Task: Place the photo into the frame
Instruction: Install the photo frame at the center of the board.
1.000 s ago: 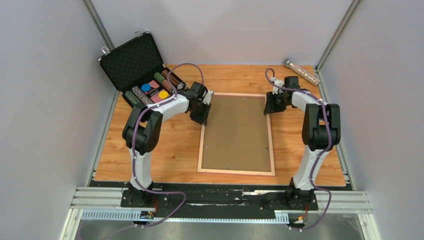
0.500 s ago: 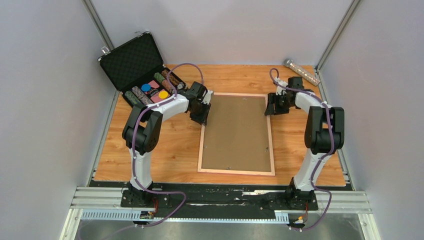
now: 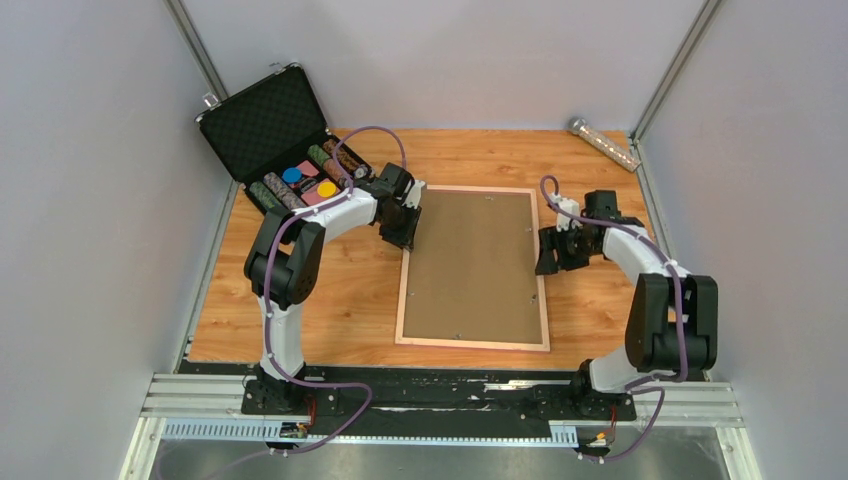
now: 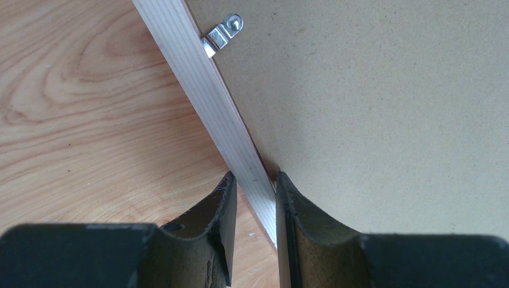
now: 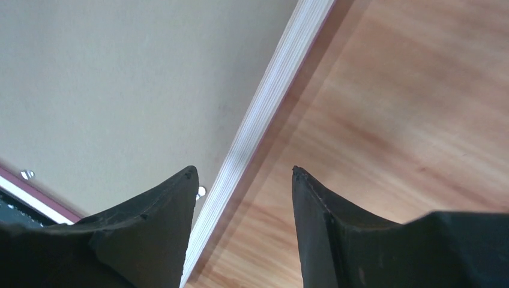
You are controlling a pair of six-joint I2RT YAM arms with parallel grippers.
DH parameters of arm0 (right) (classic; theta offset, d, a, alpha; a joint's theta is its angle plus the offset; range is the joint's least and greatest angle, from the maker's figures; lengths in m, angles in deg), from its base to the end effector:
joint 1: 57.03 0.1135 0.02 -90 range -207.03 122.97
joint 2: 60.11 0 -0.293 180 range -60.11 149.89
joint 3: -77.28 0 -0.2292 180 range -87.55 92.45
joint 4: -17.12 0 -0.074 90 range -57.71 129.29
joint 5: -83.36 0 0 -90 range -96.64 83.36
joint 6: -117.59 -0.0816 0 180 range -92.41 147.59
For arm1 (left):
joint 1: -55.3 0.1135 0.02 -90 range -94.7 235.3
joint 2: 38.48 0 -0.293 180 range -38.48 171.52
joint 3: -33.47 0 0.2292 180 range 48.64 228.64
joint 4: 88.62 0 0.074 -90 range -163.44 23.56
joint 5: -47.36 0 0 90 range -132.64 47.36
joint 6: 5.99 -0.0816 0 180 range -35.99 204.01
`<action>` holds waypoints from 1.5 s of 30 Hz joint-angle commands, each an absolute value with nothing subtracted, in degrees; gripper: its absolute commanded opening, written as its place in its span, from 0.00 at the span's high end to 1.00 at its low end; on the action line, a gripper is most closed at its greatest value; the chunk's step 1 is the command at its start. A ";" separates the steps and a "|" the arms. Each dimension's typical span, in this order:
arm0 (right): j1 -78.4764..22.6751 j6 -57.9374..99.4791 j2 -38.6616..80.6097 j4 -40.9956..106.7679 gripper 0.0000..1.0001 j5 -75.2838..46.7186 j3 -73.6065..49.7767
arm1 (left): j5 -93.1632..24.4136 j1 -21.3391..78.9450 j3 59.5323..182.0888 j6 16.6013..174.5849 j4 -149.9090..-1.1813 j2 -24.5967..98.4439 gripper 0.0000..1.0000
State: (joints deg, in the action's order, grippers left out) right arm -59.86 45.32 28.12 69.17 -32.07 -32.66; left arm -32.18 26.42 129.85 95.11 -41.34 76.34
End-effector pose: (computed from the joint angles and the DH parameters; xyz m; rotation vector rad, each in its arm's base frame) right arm 0.2801 0.0212 0.1959 -0.4522 2.6449 0.5118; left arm 0.3640 -0.2177 0.1663 0.4823 2.7300 -0.4423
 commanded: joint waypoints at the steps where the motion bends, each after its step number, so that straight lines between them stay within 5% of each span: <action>1: -58.50 49.10 21.93 69.82 0.42 -31.99 -36.85 | -32.82 26.57 129.15 93.76 -41.97 78.62 1.00; 45: -50.69 44.92 23.32 66.67 0.49 -24.52 -43.03 | -33.28 26.70 129.24 93.15 -41.98 78.76 1.00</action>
State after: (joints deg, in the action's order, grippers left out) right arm -51.49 45.65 23.16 68.43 -25.91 -42.73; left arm -32.20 26.46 129.85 95.08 -41.34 76.34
